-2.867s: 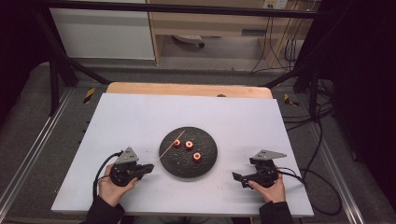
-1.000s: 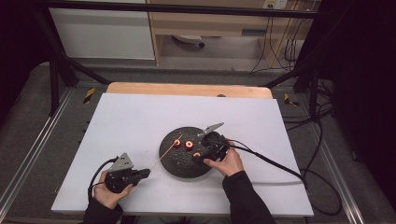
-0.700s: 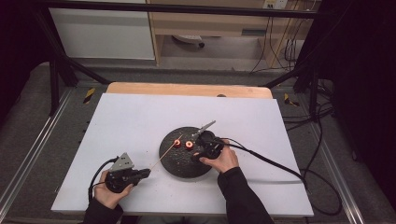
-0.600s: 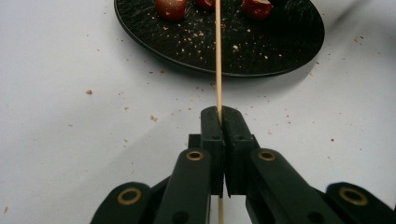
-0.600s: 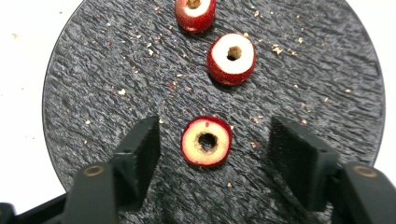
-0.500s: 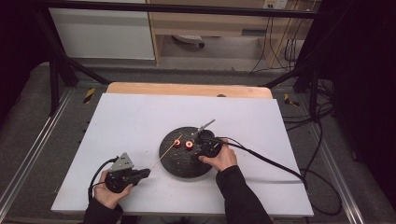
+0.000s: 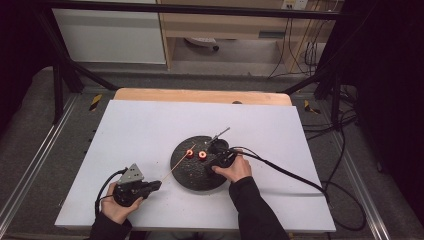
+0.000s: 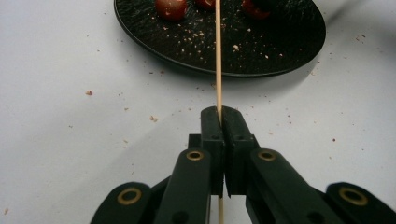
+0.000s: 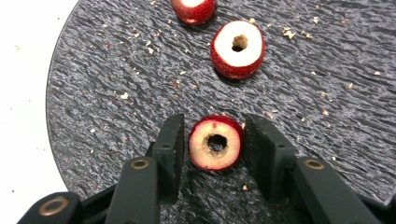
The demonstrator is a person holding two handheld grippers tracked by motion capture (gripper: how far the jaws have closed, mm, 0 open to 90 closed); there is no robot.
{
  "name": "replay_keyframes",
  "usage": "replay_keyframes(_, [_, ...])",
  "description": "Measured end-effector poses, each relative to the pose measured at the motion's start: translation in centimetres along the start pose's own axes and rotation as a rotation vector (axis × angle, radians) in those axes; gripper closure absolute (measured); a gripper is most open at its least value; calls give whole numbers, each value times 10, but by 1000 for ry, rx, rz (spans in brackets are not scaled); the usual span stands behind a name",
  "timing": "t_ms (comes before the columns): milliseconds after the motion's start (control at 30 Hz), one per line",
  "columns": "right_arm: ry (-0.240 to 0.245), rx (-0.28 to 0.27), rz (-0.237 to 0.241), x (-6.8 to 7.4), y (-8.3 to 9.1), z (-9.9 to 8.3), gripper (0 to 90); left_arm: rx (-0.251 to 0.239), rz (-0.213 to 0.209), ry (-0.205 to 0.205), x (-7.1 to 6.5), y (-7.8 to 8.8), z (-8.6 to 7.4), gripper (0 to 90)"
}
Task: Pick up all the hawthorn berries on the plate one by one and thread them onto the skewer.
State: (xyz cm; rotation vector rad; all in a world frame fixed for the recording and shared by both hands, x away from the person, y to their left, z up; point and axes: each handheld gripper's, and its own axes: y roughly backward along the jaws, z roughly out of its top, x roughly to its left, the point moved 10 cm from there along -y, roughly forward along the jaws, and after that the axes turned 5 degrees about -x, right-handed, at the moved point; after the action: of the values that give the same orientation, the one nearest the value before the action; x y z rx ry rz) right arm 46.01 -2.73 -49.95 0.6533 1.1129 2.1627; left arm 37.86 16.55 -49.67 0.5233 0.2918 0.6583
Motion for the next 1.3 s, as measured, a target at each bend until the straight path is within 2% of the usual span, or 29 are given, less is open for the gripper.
replay_keyframes(267, [-34, 5, 9, 1, 2, 1, 620, 0, 1, -3, 0, 0, 0, 880])
replay_keyframes(700, [-95, -56, 28, 0, 21, 11, 626, -10, 7, -7, -1, 0, 1, 879])
replay_keyframes(1067, [-126, -174, 25, 1, 37, 20, 628, -25, 18, -9, -1, 1, 3, 880])
replay_keyframes(1300, [-173, -274, 43, -4, 46, 21, 629, -31, 22, -8, -1, 1, 3, 880])
